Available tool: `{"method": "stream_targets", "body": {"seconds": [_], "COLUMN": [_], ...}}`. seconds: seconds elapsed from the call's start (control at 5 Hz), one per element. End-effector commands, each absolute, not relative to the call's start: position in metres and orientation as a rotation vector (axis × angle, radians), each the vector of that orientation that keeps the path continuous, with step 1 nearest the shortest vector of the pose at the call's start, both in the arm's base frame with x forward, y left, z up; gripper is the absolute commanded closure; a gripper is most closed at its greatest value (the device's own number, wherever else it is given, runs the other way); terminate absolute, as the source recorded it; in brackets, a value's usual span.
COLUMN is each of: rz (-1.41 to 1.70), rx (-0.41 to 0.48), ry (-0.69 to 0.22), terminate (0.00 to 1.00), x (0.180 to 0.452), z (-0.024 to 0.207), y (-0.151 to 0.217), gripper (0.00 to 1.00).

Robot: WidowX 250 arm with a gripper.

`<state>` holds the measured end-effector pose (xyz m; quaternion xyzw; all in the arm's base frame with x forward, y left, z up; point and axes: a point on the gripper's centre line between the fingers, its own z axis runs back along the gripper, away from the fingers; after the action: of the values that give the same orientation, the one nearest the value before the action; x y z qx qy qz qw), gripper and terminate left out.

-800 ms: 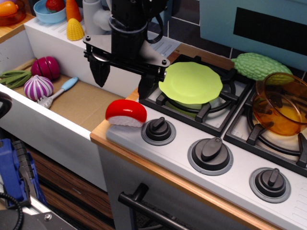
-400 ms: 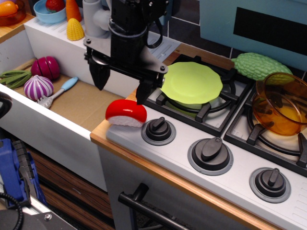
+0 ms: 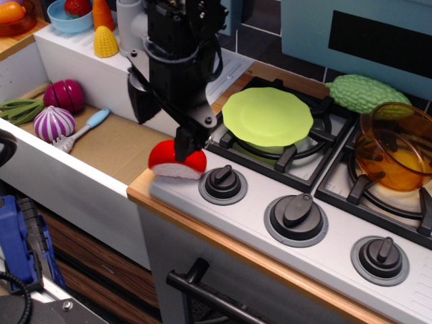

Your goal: Put sushi on plate

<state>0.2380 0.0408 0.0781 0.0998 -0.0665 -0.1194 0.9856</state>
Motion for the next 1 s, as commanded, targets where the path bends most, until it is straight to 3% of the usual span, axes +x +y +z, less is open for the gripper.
{"method": "stream_targets", "body": {"seconds": [0.0,0.6,0.8], "rz": [-0.354,-0.486,-0.478], "rx": [0.119,0.122,0.083], "ry": [-0.194,-0.270,-0.312], "terminate": [0.00,0.00,0.00], "x": [0.242,0.256,0.255], "z": [0.074,0.054,0.041], "y": [0.042,0.050,0.048], "gripper": [0.00,0.00,0.00]}}
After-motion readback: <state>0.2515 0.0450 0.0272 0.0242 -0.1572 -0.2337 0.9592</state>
